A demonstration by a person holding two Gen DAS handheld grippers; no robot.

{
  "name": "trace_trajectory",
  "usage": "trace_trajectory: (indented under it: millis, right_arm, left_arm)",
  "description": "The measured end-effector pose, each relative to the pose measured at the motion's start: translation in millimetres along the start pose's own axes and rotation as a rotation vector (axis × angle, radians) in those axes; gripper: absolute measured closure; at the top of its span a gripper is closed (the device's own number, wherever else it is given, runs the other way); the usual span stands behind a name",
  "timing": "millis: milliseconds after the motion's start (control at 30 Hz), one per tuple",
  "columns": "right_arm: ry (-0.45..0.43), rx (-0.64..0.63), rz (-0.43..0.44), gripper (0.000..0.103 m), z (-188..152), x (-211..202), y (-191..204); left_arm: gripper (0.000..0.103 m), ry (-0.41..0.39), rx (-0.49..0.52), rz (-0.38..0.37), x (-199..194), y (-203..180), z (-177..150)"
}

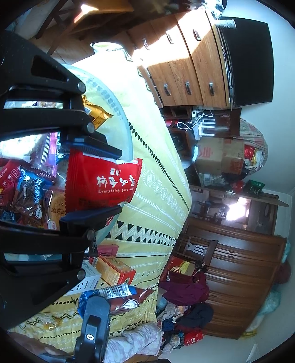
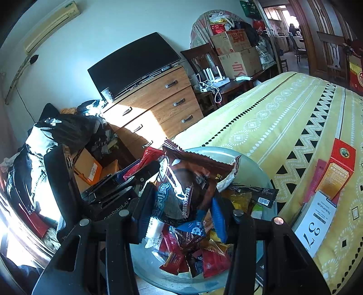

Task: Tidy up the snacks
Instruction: 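Lower both packets into the bowl and open both grippers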

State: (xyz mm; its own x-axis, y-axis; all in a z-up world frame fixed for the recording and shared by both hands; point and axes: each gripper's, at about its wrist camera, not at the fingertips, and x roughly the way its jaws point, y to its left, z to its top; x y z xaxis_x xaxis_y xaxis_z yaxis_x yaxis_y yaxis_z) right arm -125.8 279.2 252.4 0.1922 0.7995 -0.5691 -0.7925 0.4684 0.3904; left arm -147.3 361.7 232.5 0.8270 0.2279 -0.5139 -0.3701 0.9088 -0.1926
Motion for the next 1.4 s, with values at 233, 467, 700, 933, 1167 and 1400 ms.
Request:
trace_trajectory:
  millis: [233, 467, 700, 933, 1167, 1400]
  right_arm:
    - [0.023, -0.009, -0.021, 0.053, 1.0, 7.1, 4.7]
    - [0.026, -0.014, -0.040, 0.053, 2.9, 14.0, 6.6]
    - [0.056, -0.030, -0.073, 0.053, 12.3, 28.7, 3.6]
    - [0.098, -0.018, -0.080, 0.053, 30.1, 52.7, -7.4]
    - [0.158, -0.006, -0.083, 0.053, 34.4, 76.7, -15.2]
    - [0.201, 0.009, -0.081, 0.053, 27.5, 90.7, -21.0]
  left_arm:
    - [0.061, 0.013, -0.021, -0.011, 0.7, 7.4, 1.2]
    - [0.061, 0.037, 0.002, 0.003, 6.4, 3.6, 2.0]
    - [0.061, 0.092, 0.002, 0.039, 24.0, 9.6, 6.4]
    - [0.060, 0.134, -0.024, 0.093, 41.7, 23.4, 20.7]
    - [0.060, 0.211, -0.007, 0.164, 64.6, 34.3, 19.2]
    - [0.059, 0.268, 0.045, 0.169, 71.0, 27.4, 11.3]
